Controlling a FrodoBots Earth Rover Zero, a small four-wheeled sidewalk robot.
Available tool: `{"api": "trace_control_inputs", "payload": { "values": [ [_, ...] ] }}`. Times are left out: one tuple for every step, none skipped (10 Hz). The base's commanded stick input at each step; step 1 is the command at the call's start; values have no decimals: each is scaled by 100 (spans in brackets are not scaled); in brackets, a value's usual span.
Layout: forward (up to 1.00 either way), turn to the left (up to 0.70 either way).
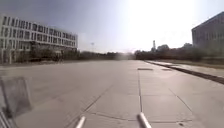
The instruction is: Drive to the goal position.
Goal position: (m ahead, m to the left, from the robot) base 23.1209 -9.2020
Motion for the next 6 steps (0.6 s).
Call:
{"api": "trace_control_inputs", "payload": {
  "values": [
    [70,0],
    [70,0],
    [70,0],
    [70,-12],
    [70,-34],
    [70,-35]
  ]
}}
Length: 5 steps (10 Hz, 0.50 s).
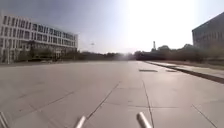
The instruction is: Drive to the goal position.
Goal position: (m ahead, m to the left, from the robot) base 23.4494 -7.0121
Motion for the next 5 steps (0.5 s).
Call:
{"api": "trace_control_inputs", "payload": {
  "values": [
    [70,-35],
    [70,-17],
    [70,0],
    [70,0],
    [70,0]
  ]
}}
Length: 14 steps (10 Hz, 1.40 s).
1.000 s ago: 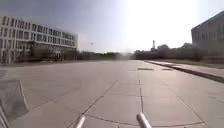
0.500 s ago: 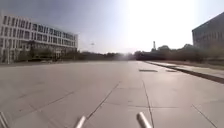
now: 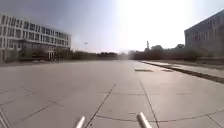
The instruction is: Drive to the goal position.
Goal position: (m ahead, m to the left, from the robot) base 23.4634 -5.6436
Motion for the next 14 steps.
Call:
{"api": "trace_control_inputs", "payload": {
  "values": [
    [70,0],
    [70,0],
    [70,0],
    [70,0],
    [70,0],
    [70,0],
    [70,0],
    [70,0],
    [70,0],
    [70,0],
    [70,0],
    [70,0],
    [70,0],
    [70,0]
  ]
}}
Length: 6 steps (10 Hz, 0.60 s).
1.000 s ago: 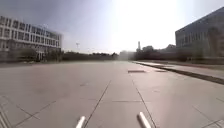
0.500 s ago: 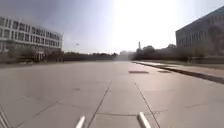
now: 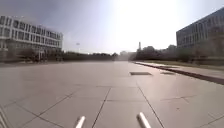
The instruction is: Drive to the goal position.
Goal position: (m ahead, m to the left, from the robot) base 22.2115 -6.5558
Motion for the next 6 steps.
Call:
{"api": "trace_control_inputs", "payload": {
  "values": [
    [70,0],
    [70,0],
    [70,0],
    [70,0],
    [70,0],
    [70,0]
  ]
}}
